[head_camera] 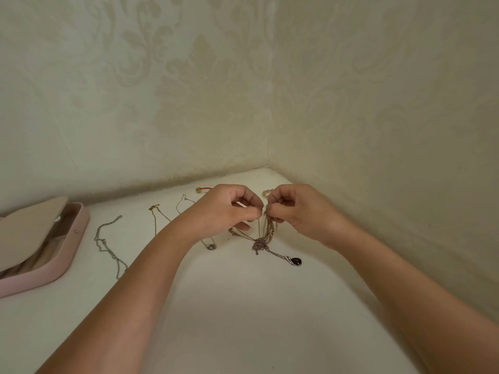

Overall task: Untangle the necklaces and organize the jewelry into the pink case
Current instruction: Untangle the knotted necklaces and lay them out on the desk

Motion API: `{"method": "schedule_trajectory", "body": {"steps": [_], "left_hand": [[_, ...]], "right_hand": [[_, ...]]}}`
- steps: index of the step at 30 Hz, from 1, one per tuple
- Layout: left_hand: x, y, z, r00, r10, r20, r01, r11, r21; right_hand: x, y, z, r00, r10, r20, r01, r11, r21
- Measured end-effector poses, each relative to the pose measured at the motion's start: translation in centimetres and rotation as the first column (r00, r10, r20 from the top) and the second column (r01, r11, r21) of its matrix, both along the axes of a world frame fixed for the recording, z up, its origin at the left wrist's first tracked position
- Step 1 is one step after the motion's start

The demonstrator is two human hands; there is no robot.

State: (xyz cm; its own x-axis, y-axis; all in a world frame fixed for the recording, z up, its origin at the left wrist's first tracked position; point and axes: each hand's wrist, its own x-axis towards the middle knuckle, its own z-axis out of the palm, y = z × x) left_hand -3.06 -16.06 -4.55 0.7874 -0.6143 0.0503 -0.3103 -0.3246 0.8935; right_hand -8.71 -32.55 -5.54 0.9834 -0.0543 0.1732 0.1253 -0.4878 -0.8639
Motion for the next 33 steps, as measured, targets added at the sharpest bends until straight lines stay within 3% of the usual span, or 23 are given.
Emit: {"method": "schedule_trajectory", "body": {"steps": [5,13,16,19,21,25,28,30,33], "left_hand": [[0.1,0.0,-0.1,1.000,-0.010,-0.001,0.010,0.999,-0.038],[0.0,-0.4,-0.2,0.998,0.035,0.053,-0.032,0.998,-0.059],[-0.1,-0.3,0.1,0.999,0.036,0.028,-0.033,0.994,-0.106],[0.0,0.1,0.6,0.995,-0.021,-0.095,-0.005,0.964,-0.265],[0.3,0.4,0.9,0.979,-0.086,-0.186,0.011,0.927,-0.375],[0.3,0.6,1.0,0.935,-0.183,-0.302,0.004,0.861,-0.509],[0.1,0.6,1.1,0.918,-0.202,-0.341,0.016,0.879,-0.477],[-0.1,0.4,1.1,0.906,-0.196,-0.375,0.030,0.914,-0.404],[-0.2,0.2,0.9,0.894,-0.168,-0.416,0.050,0.959,-0.280]], "right_hand": [[0.1,0.0,-0.1,0.999,0.024,0.038,-0.025,1.000,0.009],[-0.1,0.0,0.4,0.995,0.034,0.097,-0.051,0.983,0.174],[-0.1,-0.1,0.2,0.992,-0.005,0.126,0.000,0.999,0.040],[-0.3,-0.2,0.1,0.985,-0.089,0.148,0.109,0.984,-0.138],[-0.1,-0.5,0.0,0.980,-0.126,0.153,0.149,0.977,-0.155],[0.2,-1.0,-0.1,0.981,-0.160,0.113,0.163,0.987,-0.015],[0.2,-1.0,0.0,0.975,-0.198,0.105,0.189,0.978,0.092],[0.2,-1.1,0.4,0.977,-0.208,0.056,0.183,0.938,0.295],[0.1,-1.3,0.9,0.989,-0.129,-0.076,0.149,0.799,0.582]]}}
